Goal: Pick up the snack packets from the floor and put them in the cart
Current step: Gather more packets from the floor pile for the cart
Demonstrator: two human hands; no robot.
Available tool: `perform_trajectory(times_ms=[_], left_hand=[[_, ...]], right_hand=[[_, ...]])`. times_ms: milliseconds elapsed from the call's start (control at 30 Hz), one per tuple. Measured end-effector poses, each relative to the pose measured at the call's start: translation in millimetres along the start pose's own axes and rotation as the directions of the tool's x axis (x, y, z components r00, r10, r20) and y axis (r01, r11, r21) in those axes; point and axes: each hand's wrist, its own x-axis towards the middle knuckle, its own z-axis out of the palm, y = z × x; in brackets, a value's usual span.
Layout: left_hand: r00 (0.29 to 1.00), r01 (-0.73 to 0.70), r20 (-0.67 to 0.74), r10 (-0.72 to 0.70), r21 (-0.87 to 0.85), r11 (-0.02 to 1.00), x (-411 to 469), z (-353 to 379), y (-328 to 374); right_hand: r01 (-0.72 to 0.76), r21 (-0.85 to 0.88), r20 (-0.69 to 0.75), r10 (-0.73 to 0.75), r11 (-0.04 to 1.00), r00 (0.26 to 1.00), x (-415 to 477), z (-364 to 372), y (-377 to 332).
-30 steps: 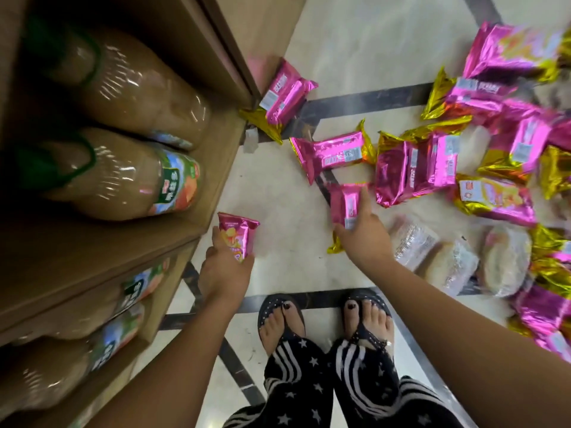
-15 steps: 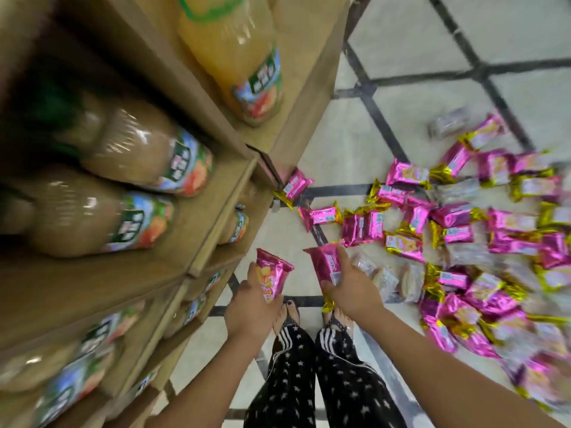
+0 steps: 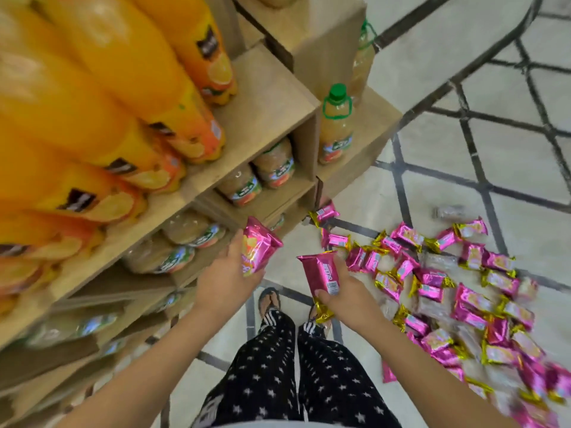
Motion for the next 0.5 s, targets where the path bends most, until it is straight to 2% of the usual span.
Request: perform_trajectory(times_ms=[100,200,367,500], left_hand=[[0.997,0.076,-0.007,-0.076,0.02,0.997,-47.6,-8.5,-20.4],[0.975,0.221,0.009,-0.221,0.01,0.975,-92.6,-9.1,-49.1],[0.886,0.434,-0.054,-0.46,-0.245,0.867,-168.8,-3.8,-112.3],[0.786,0.55,-0.058,-0.615,-0.388,0.739,-234.1,5.0,-173.7]], right_hand=[[0.062,-0.04,0.086,-0.058,0.997,0.995,-14.0,12.7,-22.7],[0.123,-0.142,0.174,-0.097,0.982,0.98,-25.5,30.1,-46.9],[0.271,-0.331,0.313,-0.166,0.904,0.935,-48.5,74.2,-90.6],[0.356,-0.38,0.406,-0.192,0.854,0.894,-73.4,133.1,-134.0]])
